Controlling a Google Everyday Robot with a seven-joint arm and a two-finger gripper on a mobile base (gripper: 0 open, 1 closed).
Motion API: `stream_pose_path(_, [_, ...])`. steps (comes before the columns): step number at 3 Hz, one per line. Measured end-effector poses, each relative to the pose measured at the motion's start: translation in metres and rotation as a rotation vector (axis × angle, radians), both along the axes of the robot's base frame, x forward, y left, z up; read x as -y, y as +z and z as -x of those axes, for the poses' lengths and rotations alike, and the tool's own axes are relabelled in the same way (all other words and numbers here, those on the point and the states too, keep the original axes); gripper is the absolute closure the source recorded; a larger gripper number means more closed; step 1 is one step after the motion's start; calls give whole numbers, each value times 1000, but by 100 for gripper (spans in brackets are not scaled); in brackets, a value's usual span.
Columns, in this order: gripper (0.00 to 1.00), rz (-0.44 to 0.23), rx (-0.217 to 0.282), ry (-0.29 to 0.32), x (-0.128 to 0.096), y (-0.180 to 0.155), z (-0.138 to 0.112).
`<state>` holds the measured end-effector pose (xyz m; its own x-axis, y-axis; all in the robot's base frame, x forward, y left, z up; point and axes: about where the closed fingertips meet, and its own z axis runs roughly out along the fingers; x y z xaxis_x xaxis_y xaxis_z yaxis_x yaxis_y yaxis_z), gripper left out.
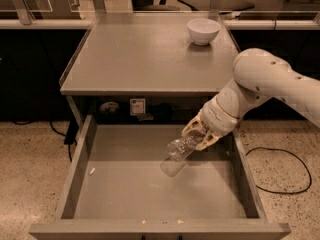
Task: Place water bottle into top drawer
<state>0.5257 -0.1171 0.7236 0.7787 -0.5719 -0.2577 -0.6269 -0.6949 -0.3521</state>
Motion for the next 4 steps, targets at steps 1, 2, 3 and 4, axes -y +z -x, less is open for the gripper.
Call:
stream_pose_path(1, [100, 9, 10, 24, -6, -23, 17])
stream_pose_path(2, [100, 40, 1, 28, -12, -76, 45])
stream_pose_path(3, [100, 59, -28, 24, -17, -113, 65])
stream_pose_path(4, [100, 59, -28, 24, -17, -113, 65])
